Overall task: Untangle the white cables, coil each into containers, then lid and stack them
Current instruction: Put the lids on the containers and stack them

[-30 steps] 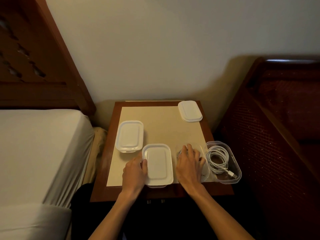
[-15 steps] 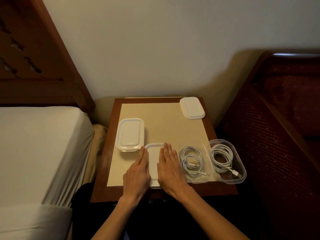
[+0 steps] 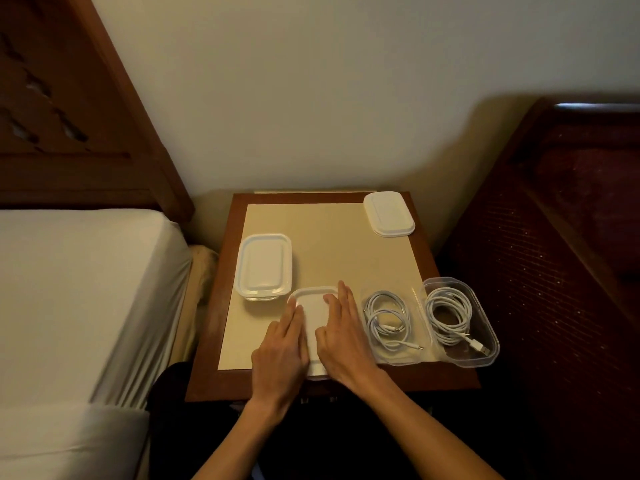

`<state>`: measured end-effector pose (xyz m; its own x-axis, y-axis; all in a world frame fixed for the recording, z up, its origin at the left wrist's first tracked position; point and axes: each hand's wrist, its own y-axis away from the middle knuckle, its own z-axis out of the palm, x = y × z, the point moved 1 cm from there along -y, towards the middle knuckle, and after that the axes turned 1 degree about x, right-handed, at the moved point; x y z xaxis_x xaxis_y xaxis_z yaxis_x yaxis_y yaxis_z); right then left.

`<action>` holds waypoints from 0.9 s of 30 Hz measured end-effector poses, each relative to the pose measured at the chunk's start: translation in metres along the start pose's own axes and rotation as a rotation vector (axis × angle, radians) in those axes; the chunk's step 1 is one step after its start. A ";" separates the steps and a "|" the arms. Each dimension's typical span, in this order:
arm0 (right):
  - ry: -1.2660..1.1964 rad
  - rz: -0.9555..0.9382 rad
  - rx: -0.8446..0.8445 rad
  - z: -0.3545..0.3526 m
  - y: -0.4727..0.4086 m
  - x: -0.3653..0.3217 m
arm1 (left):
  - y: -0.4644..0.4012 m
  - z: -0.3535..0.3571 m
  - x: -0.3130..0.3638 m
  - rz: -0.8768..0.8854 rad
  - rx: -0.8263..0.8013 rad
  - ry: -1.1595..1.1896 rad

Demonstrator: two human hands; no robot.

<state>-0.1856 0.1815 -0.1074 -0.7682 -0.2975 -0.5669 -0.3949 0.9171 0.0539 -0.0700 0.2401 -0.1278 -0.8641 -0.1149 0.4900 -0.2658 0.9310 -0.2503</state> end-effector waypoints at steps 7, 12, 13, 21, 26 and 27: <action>0.048 0.018 -0.045 0.003 0.004 -0.002 | 0.009 0.003 -0.003 -0.115 0.097 0.237; 0.077 0.049 -0.012 0.005 0.000 -0.001 | 0.009 -0.003 0.000 -0.172 0.084 0.300; 0.082 0.049 -0.008 0.006 0.000 -0.001 | 0.008 -0.003 -0.001 -0.181 0.082 0.299; -0.101 0.139 0.118 0.008 0.010 -0.003 | 0.009 -0.005 -0.002 -0.310 0.048 0.301; -0.101 0.173 0.151 -0.008 0.018 -0.006 | 0.013 -0.019 -0.004 -0.250 0.088 0.388; -0.103 0.168 0.165 -0.012 0.019 -0.007 | 0.012 -0.024 -0.002 -0.231 0.100 0.404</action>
<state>-0.1940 0.1980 -0.0924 -0.7571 -0.1164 -0.6428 -0.1720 0.9848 0.0243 -0.0611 0.2595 -0.1113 -0.5473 -0.1526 0.8229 -0.4883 0.8567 -0.1660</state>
